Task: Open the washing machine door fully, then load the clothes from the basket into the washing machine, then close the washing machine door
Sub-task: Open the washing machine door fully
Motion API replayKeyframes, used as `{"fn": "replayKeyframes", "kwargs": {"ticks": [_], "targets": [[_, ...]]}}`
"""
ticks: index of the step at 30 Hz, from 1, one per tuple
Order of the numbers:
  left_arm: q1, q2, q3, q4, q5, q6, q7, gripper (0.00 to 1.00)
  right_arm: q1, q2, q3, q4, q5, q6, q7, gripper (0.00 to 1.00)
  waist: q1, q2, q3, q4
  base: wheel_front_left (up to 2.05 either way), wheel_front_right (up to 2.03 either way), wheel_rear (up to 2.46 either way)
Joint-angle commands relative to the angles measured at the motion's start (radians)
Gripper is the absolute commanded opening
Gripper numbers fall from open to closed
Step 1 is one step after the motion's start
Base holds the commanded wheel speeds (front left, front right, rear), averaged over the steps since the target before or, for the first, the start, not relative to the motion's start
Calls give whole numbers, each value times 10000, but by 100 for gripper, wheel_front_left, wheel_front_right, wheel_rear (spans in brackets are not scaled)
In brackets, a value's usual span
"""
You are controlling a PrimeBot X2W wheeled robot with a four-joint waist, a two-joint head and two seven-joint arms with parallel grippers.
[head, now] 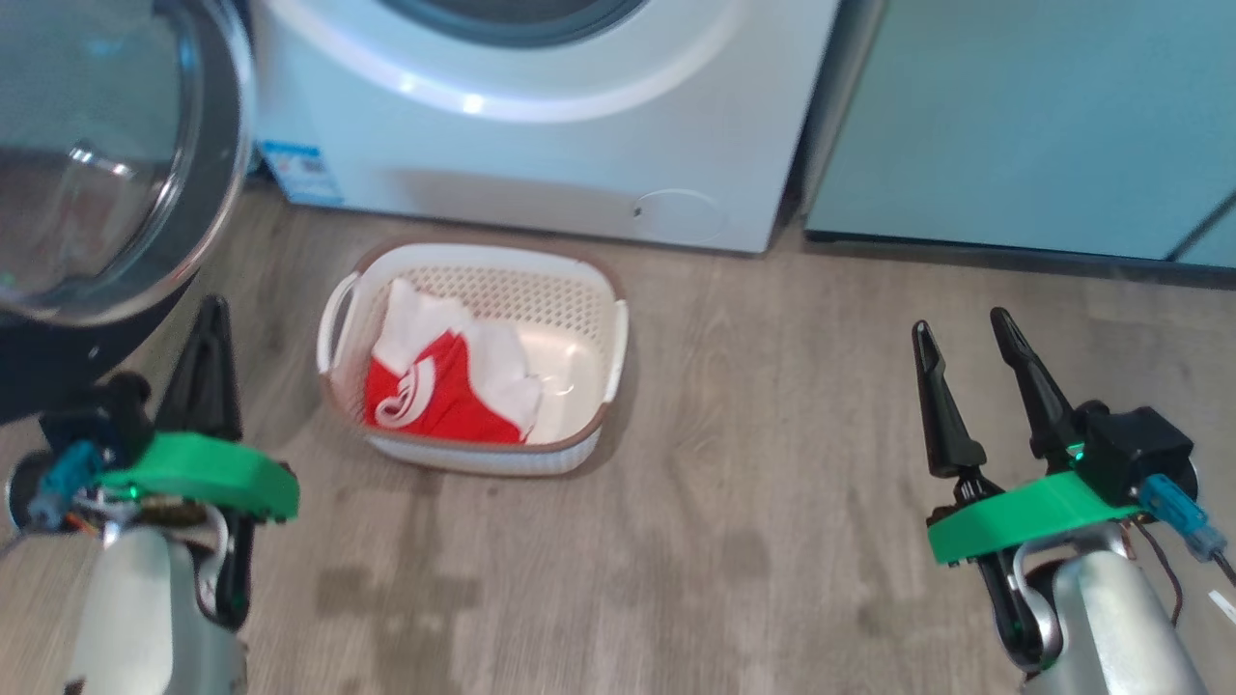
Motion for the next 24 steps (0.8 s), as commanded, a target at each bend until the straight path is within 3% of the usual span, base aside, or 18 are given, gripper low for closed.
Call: {"fn": "replayKeyframes", "kwargs": {"ticks": [1,11,24], "targets": [[-91,187,240,-454,-66,-9,-49,0,-112,79,233,-401,87,0,-92,100,0,-1,-372,-438,0,0,0],[1520,-399,-61,-1846,-461,10,-49,0,390,82,198,-676,320,0,-93,100,0,-1,-815,-1452,0,0,0],[2514,-423,-988,-2798,-1075,463,-49,0,754,83,152,-717,471,0,-93,100,0,-1,-1015,-1617,0,0,0]]}}
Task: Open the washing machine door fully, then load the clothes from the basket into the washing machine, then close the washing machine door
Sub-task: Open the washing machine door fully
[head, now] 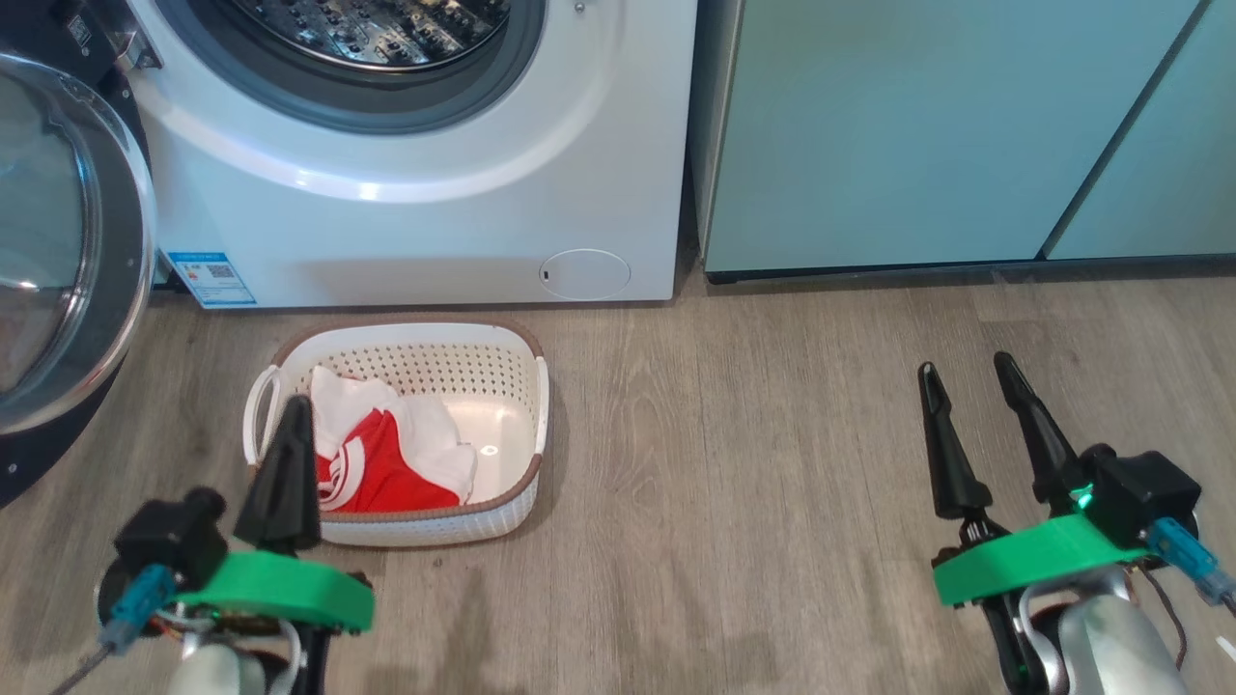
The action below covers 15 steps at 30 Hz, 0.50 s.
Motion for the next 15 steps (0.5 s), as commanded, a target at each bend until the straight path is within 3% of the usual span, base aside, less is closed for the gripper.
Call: {"fn": "replayKeyframes", "kwargs": {"ticks": [1,5,6,7,8,15], "targets": [[-134,112,142,-355,-62,69,-49,0,-81,25,204,-321,96,0,-93,100,1,-1,-11,3,0,0,0],[14,112,-61,-340,-153,172,-49,0,-52,25,144,-184,81,0,-93,100,1,-1,-31,21,0,0,0],[36,111,-96,-344,-173,191,-49,15,-54,25,137,-163,77,0,-93,100,1,-1,-32,26,0,0,0],[57,111,-115,-349,-184,225,-49,48,-58,25,133,-144,77,0,-93,100,1,-1,-31,28,0,0,0],[67,111,-124,-358,-188,263,-49,100,-63,25,127,-128,76,0,-93,100,1,-1,-28,34,0,0,0],[114,111,-249,-301,-12,377,-49,100,-84,26,120,-59,83,0,-93,100,1,-1,-5,56,0,0,0]]}}
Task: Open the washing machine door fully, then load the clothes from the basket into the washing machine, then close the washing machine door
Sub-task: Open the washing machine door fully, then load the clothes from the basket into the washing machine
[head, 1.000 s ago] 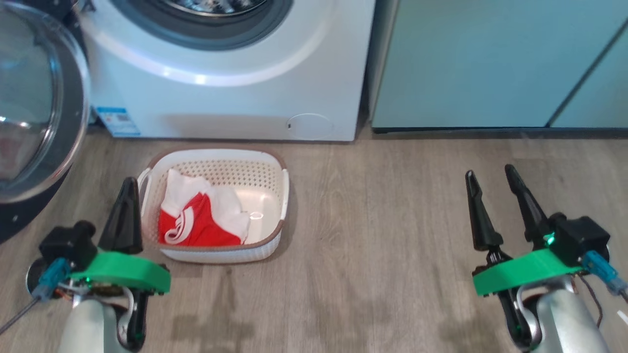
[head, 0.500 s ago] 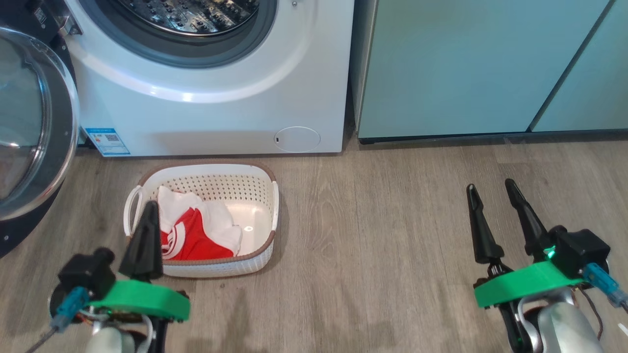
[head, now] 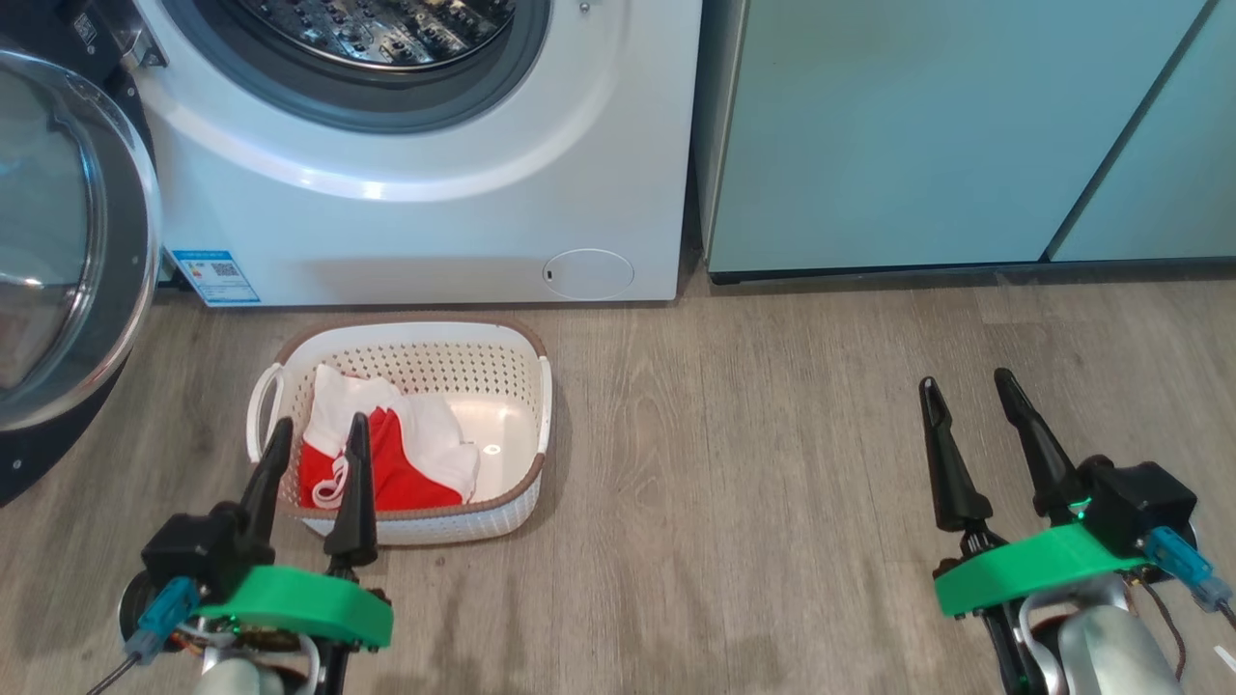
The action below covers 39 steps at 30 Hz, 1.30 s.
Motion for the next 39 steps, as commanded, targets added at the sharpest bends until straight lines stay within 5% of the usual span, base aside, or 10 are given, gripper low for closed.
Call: {"fn": "replayKeyframes", "kwargs": {"ticks": [1,29,39], "targets": [[-231,101,227,-273,53,76,-49,100,-230,14,184,-270,45,0,-93,100,0,-1,5,5,0,0,0],[-309,101,91,-22,274,455,-49,100,-270,14,212,-100,-16,0,-93,100,0,-1,-66,95,0,0,0],[-337,101,233,-32,-32,240,-49,100,-289,14,217,-76,-29,0,-93,100,0,-1,-59,120,49,-49,0]]}}
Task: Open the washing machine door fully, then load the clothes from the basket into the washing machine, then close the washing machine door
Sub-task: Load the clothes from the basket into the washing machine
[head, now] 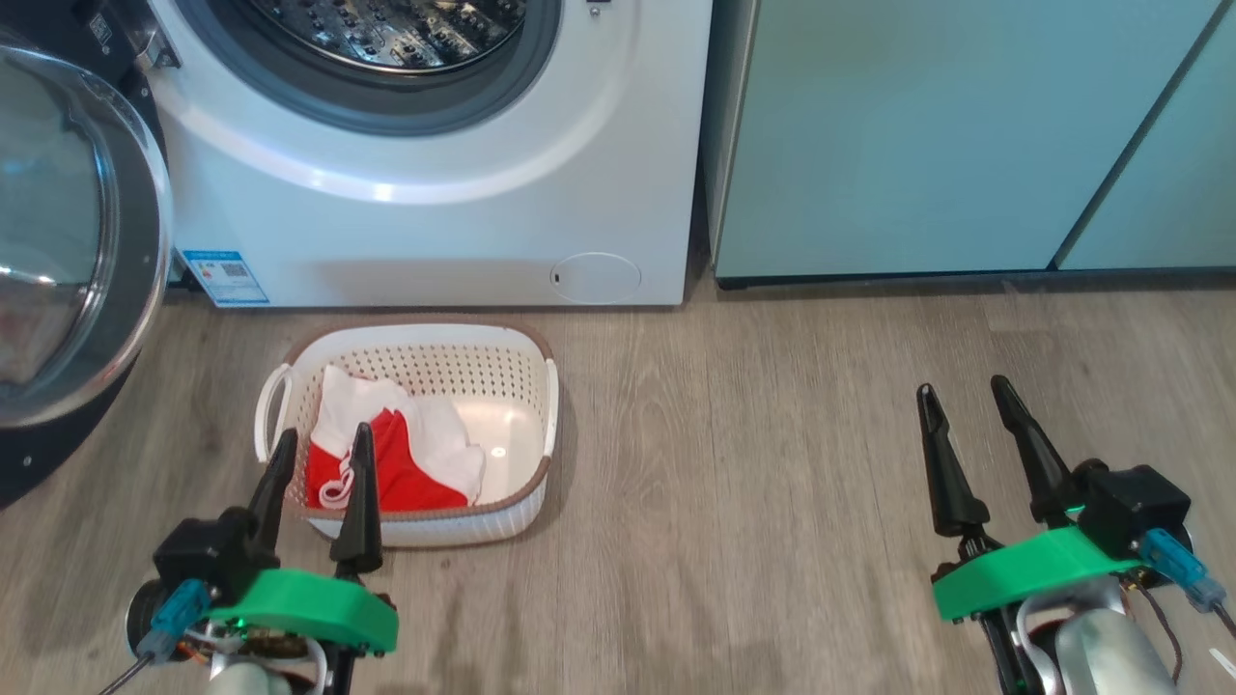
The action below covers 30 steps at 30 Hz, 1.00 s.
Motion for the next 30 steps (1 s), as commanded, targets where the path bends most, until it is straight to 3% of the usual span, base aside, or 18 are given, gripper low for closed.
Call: {"fn": "replayKeyframes", "kwargs": {"ticks": [1,18,30], "targets": [[-349,99,391,-294,-7,-1,-49,100,-287,1,215,-278,-30,0,-93,100,0,-1,3,8,129,-129,0],[-352,99,288,93,262,317,-49,100,-238,1,337,-235,-71,0,-93,100,0,-1,-91,105,183,-183,0],[-285,99,223,-12,75,341,-49,100,-188,1,444,-231,-122,0,-93,100,0,-1,-141,185,50,-50,0]]}}
